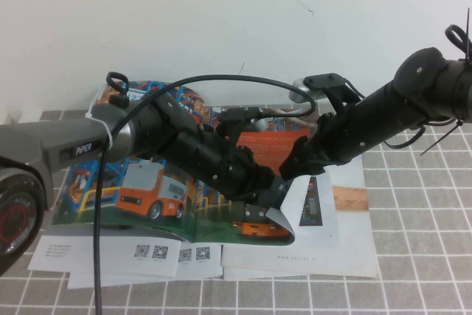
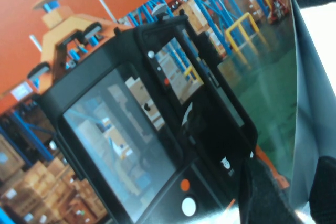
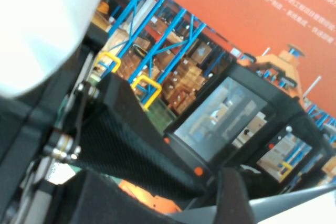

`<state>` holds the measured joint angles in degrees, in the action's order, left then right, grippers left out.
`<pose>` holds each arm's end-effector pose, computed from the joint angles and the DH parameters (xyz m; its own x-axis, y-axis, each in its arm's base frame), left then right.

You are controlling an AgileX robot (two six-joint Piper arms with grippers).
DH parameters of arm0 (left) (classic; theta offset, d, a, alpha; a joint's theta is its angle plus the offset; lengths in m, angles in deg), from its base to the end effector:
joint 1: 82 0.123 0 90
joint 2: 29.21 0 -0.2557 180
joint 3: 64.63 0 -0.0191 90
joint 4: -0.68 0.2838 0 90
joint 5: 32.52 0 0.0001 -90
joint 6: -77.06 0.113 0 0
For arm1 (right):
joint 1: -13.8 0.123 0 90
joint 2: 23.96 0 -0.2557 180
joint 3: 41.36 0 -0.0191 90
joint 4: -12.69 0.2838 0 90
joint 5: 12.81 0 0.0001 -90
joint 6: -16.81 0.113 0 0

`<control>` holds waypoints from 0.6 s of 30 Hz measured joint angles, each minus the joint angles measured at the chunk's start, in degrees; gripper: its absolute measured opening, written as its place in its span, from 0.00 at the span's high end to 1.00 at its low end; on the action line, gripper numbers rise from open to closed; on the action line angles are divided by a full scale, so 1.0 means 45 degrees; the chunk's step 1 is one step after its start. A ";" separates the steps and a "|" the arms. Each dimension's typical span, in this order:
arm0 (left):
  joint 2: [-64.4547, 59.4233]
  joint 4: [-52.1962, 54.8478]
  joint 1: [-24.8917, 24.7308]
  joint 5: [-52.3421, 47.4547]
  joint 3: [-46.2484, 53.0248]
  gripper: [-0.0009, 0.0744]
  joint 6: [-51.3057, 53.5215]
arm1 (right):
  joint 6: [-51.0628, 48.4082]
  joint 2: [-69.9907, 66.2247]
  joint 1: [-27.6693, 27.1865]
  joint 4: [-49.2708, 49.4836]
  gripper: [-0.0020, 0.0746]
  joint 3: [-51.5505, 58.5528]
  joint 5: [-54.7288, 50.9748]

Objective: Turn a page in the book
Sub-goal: Open the closed book

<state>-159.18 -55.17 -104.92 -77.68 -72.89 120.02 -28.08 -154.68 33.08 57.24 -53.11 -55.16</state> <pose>0.3976 -0.2402 0.1059 -0.8372 0.3057 -0.4535 0.5309 0.6533 -0.5397 0.4270 0.2060 0.1081 -0.7463 -0.4047 -0.5284 -0.6228 0.7046 0.3399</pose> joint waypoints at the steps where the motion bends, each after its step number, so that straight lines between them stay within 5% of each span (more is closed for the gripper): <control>1: 0.0000 -0.0024 0.0000 0.0000 0.0000 0.72 0.0000 | 0.0000 0.0000 0.0000 -0.0032 0.44 -0.0028 0.0000; 18: 0.0000 -0.0024 0.0000 0.0000 0.0000 0.73 0.0000 | -0.0022 0.0796 -0.0131 -0.0399 0.48 -0.1483 -0.1701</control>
<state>-159.18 -55.27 -104.92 -77.68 -72.89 120.02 -28.18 -151.10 32.49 55.45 -59.79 -62.82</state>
